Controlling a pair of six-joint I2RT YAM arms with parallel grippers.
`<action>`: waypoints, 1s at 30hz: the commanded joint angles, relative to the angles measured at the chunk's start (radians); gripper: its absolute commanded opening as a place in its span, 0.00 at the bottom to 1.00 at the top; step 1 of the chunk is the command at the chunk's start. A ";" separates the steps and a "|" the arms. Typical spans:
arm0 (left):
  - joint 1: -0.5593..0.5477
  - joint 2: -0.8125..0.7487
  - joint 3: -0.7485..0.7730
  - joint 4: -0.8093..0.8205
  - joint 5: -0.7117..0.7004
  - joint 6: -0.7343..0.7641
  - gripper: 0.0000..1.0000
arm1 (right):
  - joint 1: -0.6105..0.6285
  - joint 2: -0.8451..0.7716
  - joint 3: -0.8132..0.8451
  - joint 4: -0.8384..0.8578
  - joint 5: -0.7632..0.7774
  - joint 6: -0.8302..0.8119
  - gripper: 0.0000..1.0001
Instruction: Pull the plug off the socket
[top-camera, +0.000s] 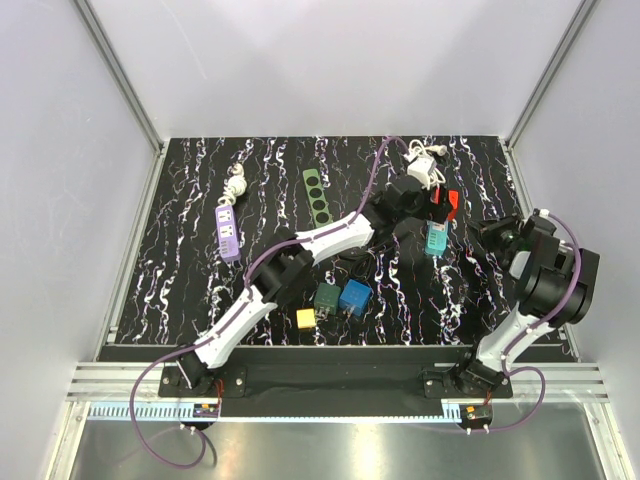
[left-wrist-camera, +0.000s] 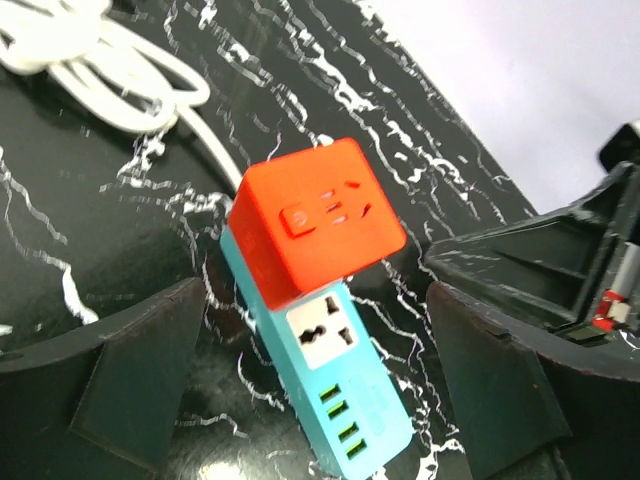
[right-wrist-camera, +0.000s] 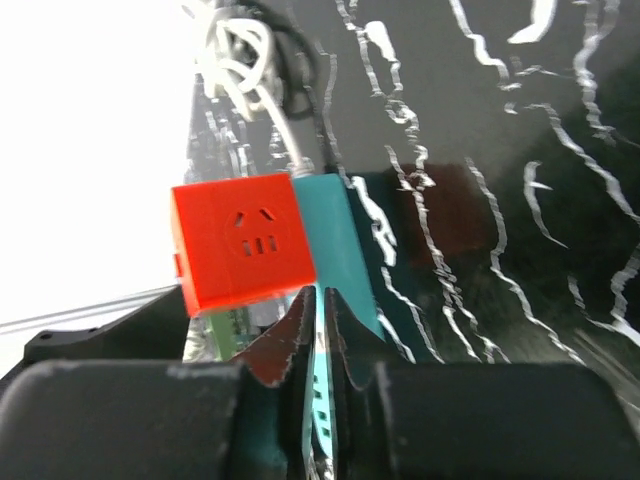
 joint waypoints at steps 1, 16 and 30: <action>-0.005 0.022 0.092 0.078 0.016 0.043 0.99 | -0.002 0.029 0.030 0.170 -0.067 0.060 0.12; -0.002 0.115 0.152 0.108 -0.019 -0.072 0.98 | 0.056 0.121 0.057 0.336 -0.182 0.127 0.01; 0.015 0.059 0.090 0.108 0.013 -0.004 0.99 | 0.111 0.167 0.100 0.351 -0.235 0.141 0.00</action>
